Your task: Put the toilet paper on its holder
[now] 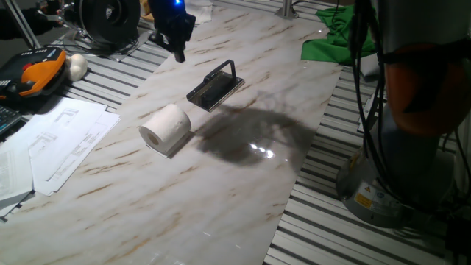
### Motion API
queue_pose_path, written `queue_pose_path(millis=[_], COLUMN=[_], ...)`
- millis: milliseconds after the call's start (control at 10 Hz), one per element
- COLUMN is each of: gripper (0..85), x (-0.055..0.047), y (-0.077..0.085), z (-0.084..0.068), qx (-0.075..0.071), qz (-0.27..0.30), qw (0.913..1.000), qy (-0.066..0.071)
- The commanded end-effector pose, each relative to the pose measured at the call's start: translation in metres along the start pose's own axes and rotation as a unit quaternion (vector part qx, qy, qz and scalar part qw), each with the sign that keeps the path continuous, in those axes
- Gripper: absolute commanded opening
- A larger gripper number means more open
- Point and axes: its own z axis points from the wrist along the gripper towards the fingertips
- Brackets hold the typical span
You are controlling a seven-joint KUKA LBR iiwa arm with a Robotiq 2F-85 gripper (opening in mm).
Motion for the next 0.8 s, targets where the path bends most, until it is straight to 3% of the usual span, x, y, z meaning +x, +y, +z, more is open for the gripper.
queue_pose_path(millis=[0,100,300,500,700], gripper=[0.0,0.0,0.0,0.0,0.0], x=[0.0,0.0,0.0,0.0,0.0], y=[0.0002,0.0002,0.0002,0.0002,0.0002], z=[-0.0006,-0.0006,-0.0006,-0.0006,-0.0006], qx=[-0.033,-0.023,-0.022,-0.032,-0.048], qz=[0.327,0.341,0.364,0.383,0.383], qw=[0.944,0.9393,0.9302,0.9226,0.9226], qy=[-0.024,-0.034,-0.037,-0.029,-0.01])
